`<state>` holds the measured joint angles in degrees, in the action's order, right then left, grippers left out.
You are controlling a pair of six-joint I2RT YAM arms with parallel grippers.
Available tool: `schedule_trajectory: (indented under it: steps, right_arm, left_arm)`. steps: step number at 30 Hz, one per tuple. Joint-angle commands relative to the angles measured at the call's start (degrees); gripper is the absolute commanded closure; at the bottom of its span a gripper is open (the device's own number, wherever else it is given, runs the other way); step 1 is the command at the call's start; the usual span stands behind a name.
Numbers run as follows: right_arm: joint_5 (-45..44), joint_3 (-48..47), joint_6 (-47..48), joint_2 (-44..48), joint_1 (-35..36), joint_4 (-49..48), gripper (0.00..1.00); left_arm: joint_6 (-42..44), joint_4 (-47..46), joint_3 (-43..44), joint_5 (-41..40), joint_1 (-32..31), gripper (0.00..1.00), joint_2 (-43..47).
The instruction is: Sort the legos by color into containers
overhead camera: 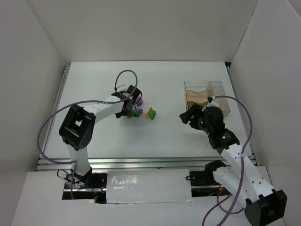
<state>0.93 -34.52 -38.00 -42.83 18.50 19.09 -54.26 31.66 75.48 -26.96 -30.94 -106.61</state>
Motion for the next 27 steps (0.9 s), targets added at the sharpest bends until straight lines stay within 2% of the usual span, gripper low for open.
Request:
schedule_trajectory:
  steps: [1,7,12,13,16,17,20,22,25,26,27]
  right_arm:
    - [0.4,-0.2,0.8,1.8,0.7,0.8,0.26]
    - [-0.2,-0.8,1.0,2.6,0.9,1.7,0.26]
    - [-0.2,-1.0,0.8,2.7,1.2,1.7,0.26]
    - [-0.1,-0.9,1.0,2.7,1.3,1.7,0.26]
    - [2.2,-0.5,2.0,2.7,1.4,0.7,0.26]
    - [3.8,0.2,2.6,2.7,1.6,-1.1,0.26]
    - [14.2,2.4,4.2,2.7,1.8,-8.1,0.26]
    - [21.9,4.7,4.3,2.2,1.9,-11.5,0.25]
    - [28.3,7.1,2.4,1.7,1.9,-18.0,0.23]
    - [29.2,7.8,1.8,1.7,2.1,-20.5,0.23]
    - [30.1,8.0,1.2,1.3,2.2,-21.8,0.23]
  left_arm:
    - [-0.8,-2.1,-1.8,-0.2,1.0,0.17,-0.6]
    - [-1.5,-3.2,-3.6,-0.7,1.2,0.19,0.5]
    - [-1.2,-3.5,-3.7,-0.6,1.7,0.39,-1.1]
    - [-1.1,-4.1,-4.4,0.0,2.0,0.55,-1.3]
    - [-0.9,-4.7,-4.7,0.6,2.4,0.72,-1.2]
    - [-0.8,-4.2,-4.7,0.7,2.5,0.82,-0.8]
    - [-0.1,-4.1,-5.1,1.9,2.5,1.0,2.8]
    - [1.0,-5.9,-7.3,4.1,2.5,1.0,6.6]
    - [7.0,-15.8,-13.6,14.6,2.5,1.0,21.0]
    - [8.0,-18.8,-17.0,21.7,2.5,1.0,24.2]
    - [8.7,-21.5,-18.5,25.5,2.4,1.0,26.9]
